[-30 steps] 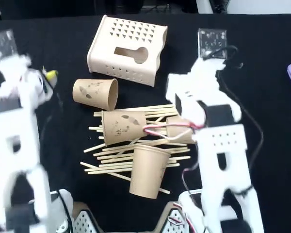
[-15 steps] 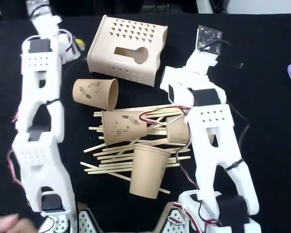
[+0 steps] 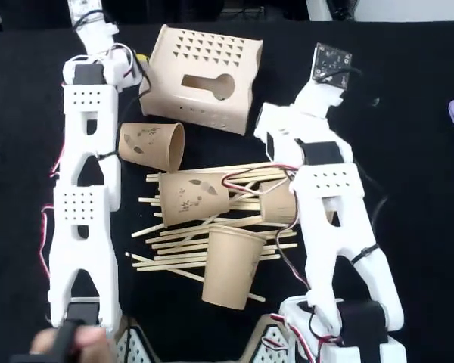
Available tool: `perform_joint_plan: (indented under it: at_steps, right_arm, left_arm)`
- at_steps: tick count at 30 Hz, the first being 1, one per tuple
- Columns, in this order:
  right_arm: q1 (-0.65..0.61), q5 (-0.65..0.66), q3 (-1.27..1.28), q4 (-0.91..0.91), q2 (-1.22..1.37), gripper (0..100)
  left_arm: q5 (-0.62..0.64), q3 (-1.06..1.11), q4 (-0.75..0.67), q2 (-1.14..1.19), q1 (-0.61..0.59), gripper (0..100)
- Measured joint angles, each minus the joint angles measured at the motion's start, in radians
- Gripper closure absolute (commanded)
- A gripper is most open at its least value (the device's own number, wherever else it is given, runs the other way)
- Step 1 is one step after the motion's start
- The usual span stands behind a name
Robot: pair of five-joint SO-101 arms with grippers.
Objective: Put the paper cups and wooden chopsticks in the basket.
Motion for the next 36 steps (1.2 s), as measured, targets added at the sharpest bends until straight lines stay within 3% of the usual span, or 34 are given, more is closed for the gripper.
perform_joint_plan:
  at_steps: [5,11,17,22,36]
  right_arm:
    - [0.0,0.0,0.006,-0.018,0.0,67.0]
    - [0.008,0.003,0.006,-0.018,0.0,67.7]
    - [0.006,0.17,-0.012,-0.02,0.0,76.1]
    - [0.012,0.192,-0.087,-0.02,0.11,63.6]
    - [0.055,0.308,-0.626,0.066,0.649,66.3]
  left_arm:
    - [-0.086,-0.101,0.161,0.086,0.035,74]
    - [-0.092,-0.245,0.338,0.112,0.054,74]
    - [-0.092,-0.259,0.433,0.112,0.055,74]
    - [-0.092,-0.259,0.442,0.112,0.064,74]
    - [-0.092,-0.259,0.425,0.112,0.11,74]
